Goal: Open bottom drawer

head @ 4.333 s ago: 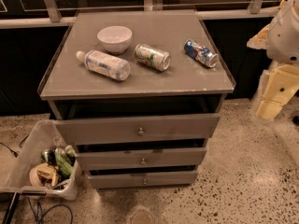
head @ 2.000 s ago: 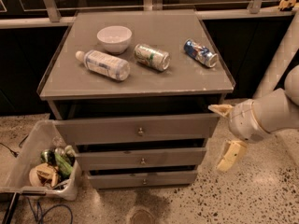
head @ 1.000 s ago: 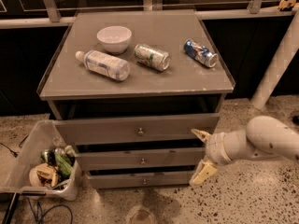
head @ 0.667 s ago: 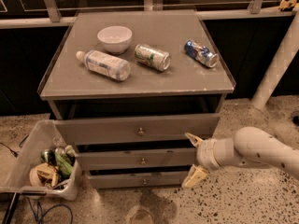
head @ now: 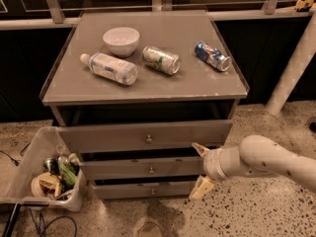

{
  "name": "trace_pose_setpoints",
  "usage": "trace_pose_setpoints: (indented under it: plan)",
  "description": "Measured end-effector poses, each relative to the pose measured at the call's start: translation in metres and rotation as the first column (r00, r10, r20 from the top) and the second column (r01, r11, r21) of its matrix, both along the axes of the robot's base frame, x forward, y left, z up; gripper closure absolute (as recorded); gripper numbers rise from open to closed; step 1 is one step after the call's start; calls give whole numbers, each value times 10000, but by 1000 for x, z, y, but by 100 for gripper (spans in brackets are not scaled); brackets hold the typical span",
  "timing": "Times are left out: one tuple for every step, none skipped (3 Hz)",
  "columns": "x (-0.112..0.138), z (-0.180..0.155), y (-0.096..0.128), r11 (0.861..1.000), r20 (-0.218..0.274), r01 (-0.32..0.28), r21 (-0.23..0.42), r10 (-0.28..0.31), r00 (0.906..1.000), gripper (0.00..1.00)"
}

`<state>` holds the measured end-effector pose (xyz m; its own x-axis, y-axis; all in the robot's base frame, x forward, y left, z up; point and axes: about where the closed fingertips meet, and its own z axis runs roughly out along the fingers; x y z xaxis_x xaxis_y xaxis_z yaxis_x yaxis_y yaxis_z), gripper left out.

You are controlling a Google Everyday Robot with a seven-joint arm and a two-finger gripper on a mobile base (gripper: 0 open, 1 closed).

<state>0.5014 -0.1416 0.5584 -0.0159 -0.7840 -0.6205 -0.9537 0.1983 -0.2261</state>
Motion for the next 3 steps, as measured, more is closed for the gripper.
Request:
trace_pose_setpoints:
  plan:
    - [0, -55, -2, 9957, -652, 221, -897, -280, 9975, 0]
    - [-4, -113, -11, 9741, -1107, 687, -2152, -942, 9894, 0]
    - [-9, -157, -18, 9513, -1161, 987, -2921, -1377, 9837, 0]
